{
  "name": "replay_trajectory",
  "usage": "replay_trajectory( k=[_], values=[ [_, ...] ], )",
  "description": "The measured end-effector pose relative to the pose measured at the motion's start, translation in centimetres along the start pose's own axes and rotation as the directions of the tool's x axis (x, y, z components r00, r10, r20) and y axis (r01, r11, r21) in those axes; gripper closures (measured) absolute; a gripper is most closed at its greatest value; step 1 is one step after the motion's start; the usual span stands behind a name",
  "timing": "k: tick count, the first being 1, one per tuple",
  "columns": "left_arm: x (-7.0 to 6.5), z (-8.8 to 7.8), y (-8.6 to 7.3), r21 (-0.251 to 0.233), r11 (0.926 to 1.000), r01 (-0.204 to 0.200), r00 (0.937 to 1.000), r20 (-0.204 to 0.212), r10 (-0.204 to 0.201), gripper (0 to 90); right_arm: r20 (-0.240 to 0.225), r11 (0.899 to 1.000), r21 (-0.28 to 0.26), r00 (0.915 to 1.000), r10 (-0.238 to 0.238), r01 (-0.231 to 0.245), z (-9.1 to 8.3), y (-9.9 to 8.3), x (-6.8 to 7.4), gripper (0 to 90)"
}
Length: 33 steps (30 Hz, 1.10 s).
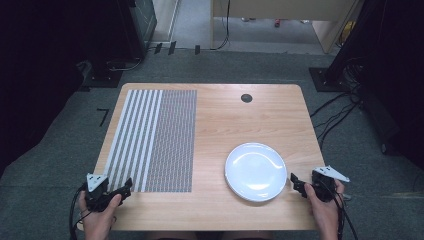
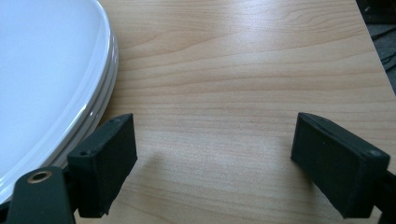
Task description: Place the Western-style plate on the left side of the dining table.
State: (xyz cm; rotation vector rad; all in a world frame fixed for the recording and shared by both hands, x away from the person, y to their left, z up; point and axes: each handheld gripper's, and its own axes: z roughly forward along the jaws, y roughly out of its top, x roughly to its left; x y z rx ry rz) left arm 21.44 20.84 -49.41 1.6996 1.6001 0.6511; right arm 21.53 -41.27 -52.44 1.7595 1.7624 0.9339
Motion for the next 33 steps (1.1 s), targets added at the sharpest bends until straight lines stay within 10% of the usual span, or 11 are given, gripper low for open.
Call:
replay_trajectory(
  k=[4, 33],
  values=[
    [-1.4, -0.1, 0.5, -0.001, 0.9992, -0.040, 0.9990, 0.021, 0.040, 16.0, 0.048, 0.995, 0.033, 0.9943, -0.095, 0.093, 0.2, 0.0, 0.7, 13.4],
    [-10.6, 2.8, 3.6, -0.014, 0.9930, -0.117, 0.9760, 0.183, 0.118, 16.1, 0.057, 0.997, 0.023, 0.9953, -0.078, 0.077, 0.1, 0.0, 0.7, 18.3]
  ],
)
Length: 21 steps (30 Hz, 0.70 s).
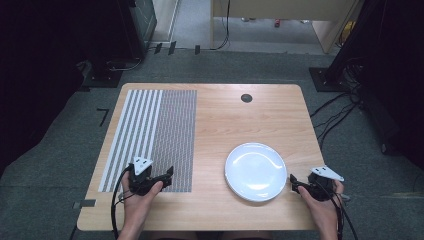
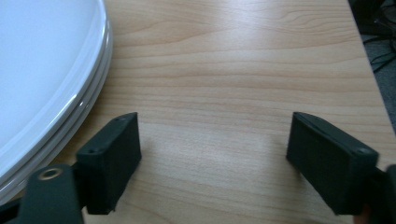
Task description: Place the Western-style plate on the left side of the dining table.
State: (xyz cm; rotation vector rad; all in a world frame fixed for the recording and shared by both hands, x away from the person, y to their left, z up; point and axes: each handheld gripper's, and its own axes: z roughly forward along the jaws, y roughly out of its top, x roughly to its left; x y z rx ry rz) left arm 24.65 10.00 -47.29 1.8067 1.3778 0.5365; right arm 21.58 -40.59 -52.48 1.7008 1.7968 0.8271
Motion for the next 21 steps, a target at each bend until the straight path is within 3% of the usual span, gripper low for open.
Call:
replay_trajectory(
  k=[5, 10, 15, 21],
  values=[
    [-1.7, 0.9, 0.0, 0.005, 0.9999, -0.012, 0.9995, 0.029, 0.012, 16.1, 0.000, 0.999, -0.028, 0.9990, 0.044, -0.044, -0.1, 0.0, -0.3, 27.6],
    [-3.8, 2.0, -0.2, 0.012, 0.9989, -0.045, 0.9970, 0.064, 0.044, 16.2, -0.009, 0.998, -0.043, 0.9994, 0.035, -0.035, -0.2, 0.3, 0.1, 29.0],
    [-4.9, 2.7, -0.1, 0.008, 0.9988, -0.047, 0.9955, 0.083, 0.047, 16.3, -0.005, 0.997, -0.073, 0.9993, 0.037, -0.037, -0.4, 0.8, 0.7, 29.4],
    [-7.0, 3.5, -0.3, 0.003, 0.9978, -0.066, 0.9906, 0.121, 0.065, 16.4, -0.003, 0.988, -0.143, 0.9987, 0.051, -0.051, -1.2, 1.5, 1.6, 38.6]
  ],
)
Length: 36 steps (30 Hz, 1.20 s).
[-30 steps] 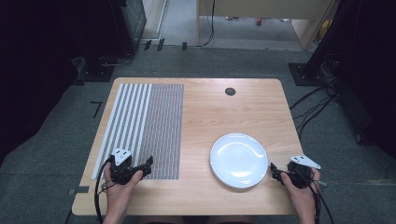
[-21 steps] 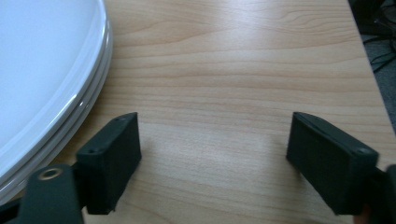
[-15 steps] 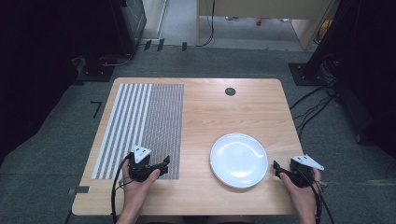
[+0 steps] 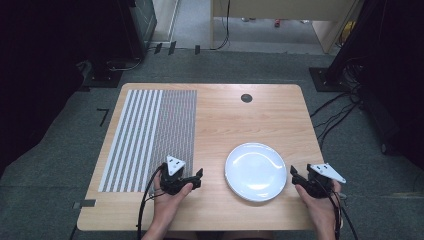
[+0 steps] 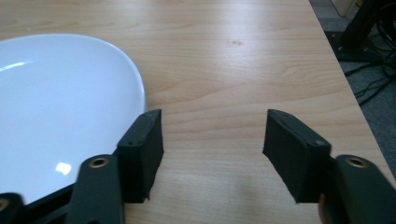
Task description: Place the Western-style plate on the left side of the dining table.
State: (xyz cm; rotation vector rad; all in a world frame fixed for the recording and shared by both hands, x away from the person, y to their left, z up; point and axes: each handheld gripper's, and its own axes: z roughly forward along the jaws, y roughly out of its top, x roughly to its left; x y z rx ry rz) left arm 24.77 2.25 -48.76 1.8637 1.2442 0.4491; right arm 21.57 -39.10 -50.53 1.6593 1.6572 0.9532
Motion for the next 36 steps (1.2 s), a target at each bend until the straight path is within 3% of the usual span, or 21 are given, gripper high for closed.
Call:
replay_trajectory(
  k=[3, 4, 7, 9, 15, 18, 21, 23, 25, 27, 29, 30, 32, 36],
  values=[
    [-1.1, 0.7, -0.3, 0.014, 0.9996, -0.025, 0.9995, 0.019, 0.025, 16.4, -0.049, 0.998, -0.009, 0.9970, 0.060, -0.060, -0.3, 0.2, 0.0, 54.8],
    [-1.1, 0.7, -0.3, 0.014, 0.9996, -0.025, 0.9995, 0.019, 0.025, 16.7, -0.049, 0.998, -0.009, 0.9970, 0.060, -0.060, -0.3, 0.2, 0.0, 54.8],
    [-1.8, 1.1, -0.6, 0.013, 0.9987, -0.050, 0.9984, 0.027, 0.050, 16.9, -0.117, 0.993, -0.022, 0.9862, 0.117, -0.120, -0.3, 0.1, -0.2, 63.4],
    [-2.1, 1.2, -0.7, 0.011, 0.9985, -0.053, 0.9977, 0.042, 0.053, 17.3, -0.151, 0.991, -0.015, 0.9802, 0.128, -0.131, -0.2, 0.0, 0.0, 66.8],
    [-2.9, 1.1, -0.8, -0.006, 0.9984, -0.055, 0.9951, 0.082, 0.056, 21.4, -0.157, 0.988, -0.015, 0.9759, 0.152, -0.156, -0.3, 0.0, 0.4, 75.3],
    [-3.0, 1.1, -1.0, -0.003, 0.9985, -0.055, 0.9938, 0.097, 0.055, 21.5, -0.182, 0.988, 0.007, 0.9712, 0.154, -0.155, -0.2, 0.0, 0.9, 78.4],
    [-3.3, 1.2, -1.2, -0.010, 0.9986, -0.052, 0.9930, 0.106, 0.053, 23.0, -0.238, 0.986, 0.022, 0.9571, 0.165, -0.165, 0.2, -0.1, 1.4, 81.3],
    [-3.4, 1.2, -1.3, -0.010, 0.9986, -0.052, 0.9919, 0.115, 0.053, 23.1, -0.242, 0.985, 0.019, 0.9549, 0.172, -0.173, 0.3, -0.2, 1.4, 81.2],
    [-3.8, 1.2, -1.4, -0.012, 0.9984, -0.056, 0.9902, 0.127, 0.057, 23.5, -0.249, 0.973, 0.012, 0.9418, 0.226, -0.230, 0.4, -0.4, 1.3, 81.7],
    [-3.8, 1.3, -1.4, -0.011, 0.9983, -0.058, 0.9895, 0.132, 0.059, 23.7, -0.225, 0.971, 0.008, 0.9458, 0.234, -0.238, 0.3, -0.4, 1.4, 81.5],
    [-4.0, 1.3, -1.5, -0.011, 0.9980, -0.063, 0.9880, 0.141, 0.064, 25.0, -0.170, 0.971, 0.010, 0.9564, 0.238, -0.240, 0.2, -0.5, 1.4, 81.3],
    [-4.1, 1.3, -1.5, -0.012, 0.9978, -0.065, 0.9872, 0.145, 0.066, 25.6, -0.173, 0.968, 0.012, 0.9533, 0.248, -0.249, 0.1, -0.6, 1.4, 81.1],
    [-4.2, 1.2, -1.6, -0.014, 0.9977, -0.066, 0.9853, 0.157, 0.067, 29.7, -0.214, 0.962, 0.032, 0.9382, 0.272, -0.271, 0.2, -0.7, 1.4, 80.7],
    [-4.2, 1.3, -1.8, -0.010, 0.9985, -0.053, 0.9760, 0.211, 0.054, 34.1, -0.207, 0.961, 0.036, 0.9392, 0.274, -0.273, 0.3, -0.7, 1.6, 80.8]
  ],
)
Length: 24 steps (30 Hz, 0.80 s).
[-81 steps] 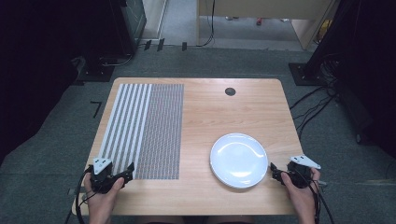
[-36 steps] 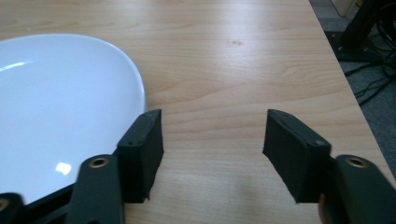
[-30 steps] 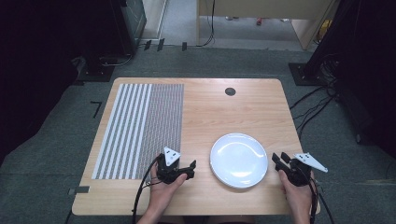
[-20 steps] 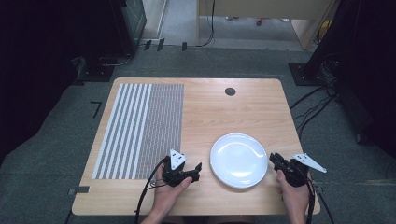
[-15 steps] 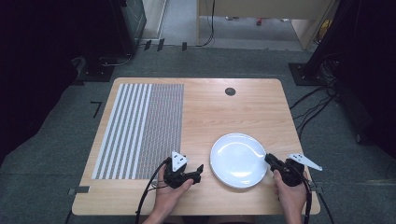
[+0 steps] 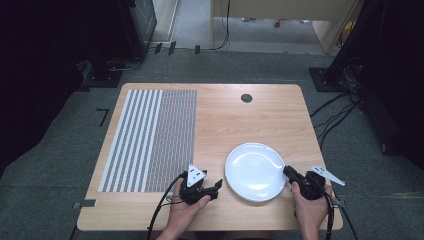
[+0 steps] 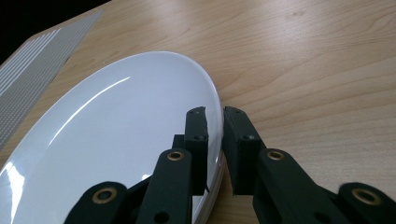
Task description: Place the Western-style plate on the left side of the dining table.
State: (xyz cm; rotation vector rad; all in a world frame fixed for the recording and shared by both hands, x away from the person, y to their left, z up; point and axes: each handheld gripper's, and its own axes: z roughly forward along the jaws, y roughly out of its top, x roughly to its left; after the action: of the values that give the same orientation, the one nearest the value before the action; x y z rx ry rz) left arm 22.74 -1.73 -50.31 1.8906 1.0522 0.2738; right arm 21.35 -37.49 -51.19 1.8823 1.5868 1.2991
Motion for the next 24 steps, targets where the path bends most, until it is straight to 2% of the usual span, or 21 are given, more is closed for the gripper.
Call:
replay_trajectory(
  k=[4, 7, 15, 19, 24],
  values=[
    [0.2, 0.3, -0.1, 0.020, 0.9996, 0.018, 0.9988, 0.045, -0.019, 34.8, -0.022, 1.000, -0.002, 0.9996, 0.019, -0.019, 0.1, 0.0, -0.1, 79.7],
    [0.2, 0.4, -0.2, 0.025, 0.9997, 0.008, 0.9992, 0.038, -0.009, 35.2, -0.043, 1.000, -0.001, 0.9988, 0.023, -0.023, 0.2, -0.1, -0.1, 78.1],
    [-0.2, 1.0, -0.6, 0.055, 0.9984, -0.015, 0.9992, 0.039, 0.013, 35.1, -0.049, 1.000, -0.002, 0.9984, 0.028, -0.028, 0.3, -0.1, 0.0, 77.5],
    [-0.4, 1.0, -0.6, 0.054, 0.9983, -0.021, 0.9994, 0.030, 0.020, 35.1, -0.055, 1.000, 0.003, 0.9981, 0.028, -0.028, 0.3, -0.2, 0.2, 77.3],
    [-0.2, 1.2, -0.6, 0.060, 0.9981, -0.014, 0.9993, 0.035, 0.012, 35.1, -0.066, 1.000, 0.009, 0.9975, 0.026, -0.025, 0.3, -0.2, 0.3, 76.5]
  ],
)
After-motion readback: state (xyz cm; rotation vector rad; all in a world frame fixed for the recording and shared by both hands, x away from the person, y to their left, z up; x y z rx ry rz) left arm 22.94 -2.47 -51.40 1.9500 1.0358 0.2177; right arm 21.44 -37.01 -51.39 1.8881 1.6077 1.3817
